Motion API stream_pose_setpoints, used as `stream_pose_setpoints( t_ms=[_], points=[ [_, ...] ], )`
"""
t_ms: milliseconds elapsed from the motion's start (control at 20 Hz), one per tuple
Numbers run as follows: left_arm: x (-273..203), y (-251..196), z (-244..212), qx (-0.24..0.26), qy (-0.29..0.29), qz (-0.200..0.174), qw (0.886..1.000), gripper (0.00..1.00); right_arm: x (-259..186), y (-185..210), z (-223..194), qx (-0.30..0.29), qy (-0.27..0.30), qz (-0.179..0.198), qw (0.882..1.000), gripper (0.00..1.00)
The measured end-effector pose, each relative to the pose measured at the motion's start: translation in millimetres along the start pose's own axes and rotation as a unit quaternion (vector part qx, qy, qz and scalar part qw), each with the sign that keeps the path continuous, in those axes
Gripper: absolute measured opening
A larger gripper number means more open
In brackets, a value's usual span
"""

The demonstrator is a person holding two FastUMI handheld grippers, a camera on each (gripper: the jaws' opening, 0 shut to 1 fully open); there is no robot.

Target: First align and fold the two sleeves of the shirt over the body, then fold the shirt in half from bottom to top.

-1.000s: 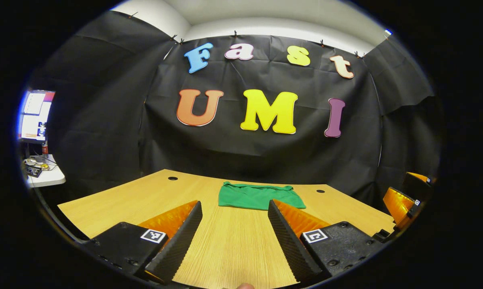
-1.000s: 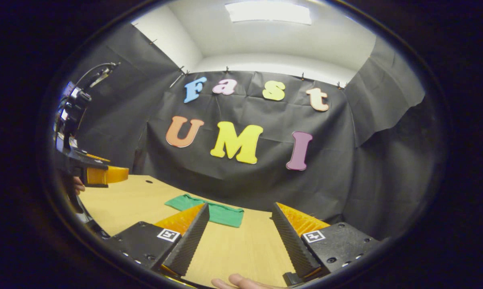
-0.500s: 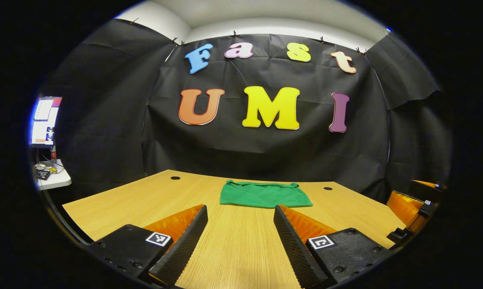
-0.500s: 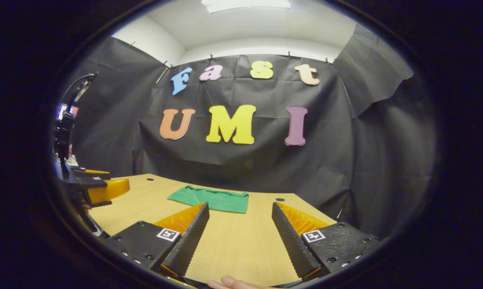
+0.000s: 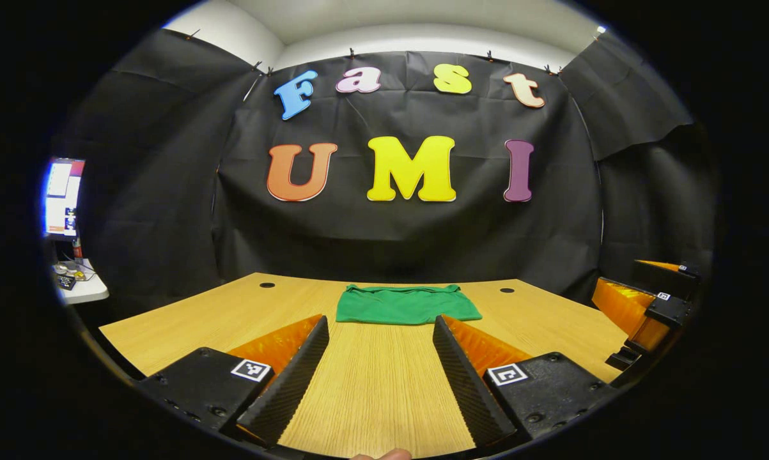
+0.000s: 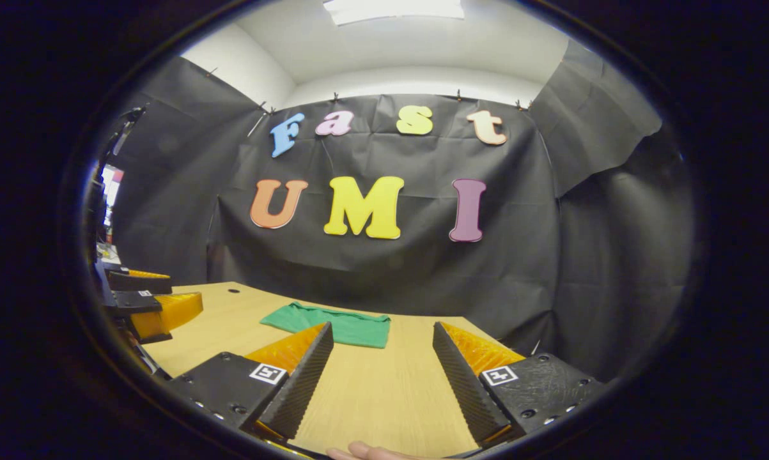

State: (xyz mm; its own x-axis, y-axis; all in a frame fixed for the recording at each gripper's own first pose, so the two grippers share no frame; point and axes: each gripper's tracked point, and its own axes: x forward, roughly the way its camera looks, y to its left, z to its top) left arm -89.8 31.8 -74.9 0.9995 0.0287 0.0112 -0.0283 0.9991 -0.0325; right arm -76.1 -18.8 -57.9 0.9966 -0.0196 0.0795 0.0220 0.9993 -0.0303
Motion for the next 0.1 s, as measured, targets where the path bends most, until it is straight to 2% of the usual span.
stream_pose_setpoints(
  t_ms=[100],
  points=[
    [-2.0,-1.4,0.8,0.001,0.001,0.001,1.0,1.0,1.0,0.5,3.5,-0.008,-0.004,0.0,1.0,0.95]
  ],
)
